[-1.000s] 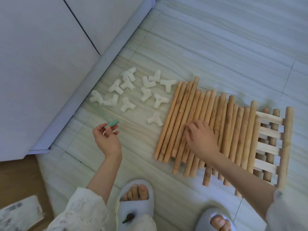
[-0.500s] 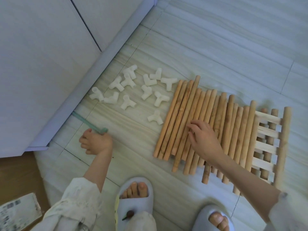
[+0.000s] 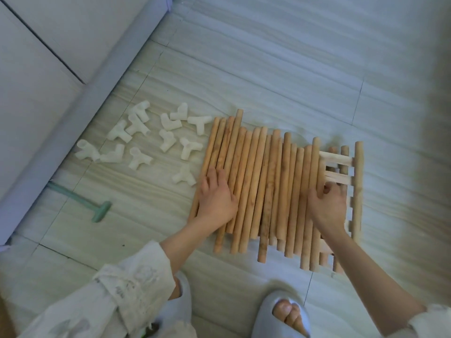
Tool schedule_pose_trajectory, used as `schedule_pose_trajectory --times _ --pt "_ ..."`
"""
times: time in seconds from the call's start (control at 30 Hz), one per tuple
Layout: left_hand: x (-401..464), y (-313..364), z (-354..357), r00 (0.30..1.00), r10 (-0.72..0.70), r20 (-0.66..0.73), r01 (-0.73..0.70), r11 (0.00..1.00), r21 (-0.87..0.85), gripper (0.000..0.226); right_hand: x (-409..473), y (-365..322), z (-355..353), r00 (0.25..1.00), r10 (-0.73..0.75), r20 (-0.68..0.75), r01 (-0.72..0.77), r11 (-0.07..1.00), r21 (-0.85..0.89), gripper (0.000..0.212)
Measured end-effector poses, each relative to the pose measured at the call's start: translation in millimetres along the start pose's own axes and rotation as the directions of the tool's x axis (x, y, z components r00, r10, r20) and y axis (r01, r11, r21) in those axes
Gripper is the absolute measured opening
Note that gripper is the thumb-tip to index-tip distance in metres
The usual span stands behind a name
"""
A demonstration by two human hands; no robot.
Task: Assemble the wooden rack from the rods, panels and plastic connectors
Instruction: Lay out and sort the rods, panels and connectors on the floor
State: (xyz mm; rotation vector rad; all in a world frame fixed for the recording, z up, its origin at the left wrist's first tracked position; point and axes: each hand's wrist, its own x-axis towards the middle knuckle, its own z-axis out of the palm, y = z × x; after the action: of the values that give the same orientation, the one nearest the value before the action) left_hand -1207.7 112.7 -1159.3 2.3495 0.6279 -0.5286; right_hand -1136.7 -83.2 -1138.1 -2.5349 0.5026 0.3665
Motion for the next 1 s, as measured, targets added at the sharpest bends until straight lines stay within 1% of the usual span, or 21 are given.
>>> schedule_pose_trajectory --times 0.03,0.1,0.17,0.27,0.37,0.43,0.53,0.67,0.7,0.77,0.8,0.83,0.9,1.0 --pt "-1.0 2.9 -0.4 0.999 -0.014 0.035 0.012 0.999 0.047 0.067 -0.9 2.2 -0.3 1.0 0.014 0.026 -0.014 1.0 -0.001 0.05" --pt "-5.0 8.8 -0.7 0.999 -0.023 0.042 0.019 0.996 0.085 0.066 -0.6 4.2 -0.2 0.996 0.055 0.072 -0.055 0.998 -0.002 0.055" --pt "-5.3 12.2 -0.6 1.0 -0.019 0.005 0.019 0.997 0.069 0.063 0.7 1.7 -2.0 0.989 0.103 0.11 -0.107 0.994 0.028 0.059" --pt "-1.7 13.2 -2.7 1.0 -0.016 -0.017 0.017 0.999 0.036 0.06 6.1 3.1 -3.0 0.984 0.115 0.138 -0.125 0.99 0.069 0.061" --pt "-5.5 16.7 4.7 0.998 0.059 0.004 -0.059 0.988 0.141 0.062 7.4 6.9 -2.7 0.976 0.135 0.169 -0.155 0.982 0.109 0.062" --pt "-7.6 22.4 11.5 0.997 0.067 0.031 -0.071 0.985 0.16 0.065 7.0 7.6 -2.3 0.971 0.15 0.187 -0.178 0.974 0.142 0.063" --pt "-1.2 32.8 10.7 1.0 0.013 0.02 -0.015 0.996 0.088 0.066 7.4 8.8 -1.5 0.964 0.166 0.21 -0.204 0.964 0.172 0.064" --pt "5.3 40.3 6.5 1.0 0.007 -0.023 -0.006 0.999 0.043 0.061 3.4 7.7 -0.6 0.946 0.135 0.296 -0.215 0.942 0.257 0.063" --pt "8.7 40.5 5.5 0.999 -0.012 -0.035 0.013 1.0 0.009 0.06 1.9 6.9 -0.7 0.944 0.125 0.305 -0.209 0.942 0.262 0.063" --pt "18.2 44.6 -0.5 0.993 -0.118 -0.017 0.114 0.982 -0.149 0.06 1.1 4.3 -0.4 0.94 0.122 0.32 -0.218 0.934 0.284 0.064" --pt "23.2 47.0 -2.4 0.987 -0.163 0.014 0.162 0.963 -0.216 0.062 1.1 3.0 0.1 0.935 0.129 0.331 -0.235 0.923 0.304 0.065" --pt "26.0 50.3 -2.8 0.983 -0.178 0.043 0.183 0.955 -0.235 0.066 1.3 1.9 0.7 0.93 0.135 0.342 -0.252 0.912 0.325 0.068" --pt "24.2 56.7 1.9 0.982 -0.165 0.088 0.179 0.966 -0.187 0.076 1.6 0.6 3.0 0.924 0.137 0.357 -0.27 0.896 0.354 0.075" --pt "21.9 57.8 12.1 0.965 -0.228 0.127 0.255 0.931 -0.262 0.092 0.4 0.5 6.5 0.93 0.132 0.342 -0.265 0.886 0.38 0.078"
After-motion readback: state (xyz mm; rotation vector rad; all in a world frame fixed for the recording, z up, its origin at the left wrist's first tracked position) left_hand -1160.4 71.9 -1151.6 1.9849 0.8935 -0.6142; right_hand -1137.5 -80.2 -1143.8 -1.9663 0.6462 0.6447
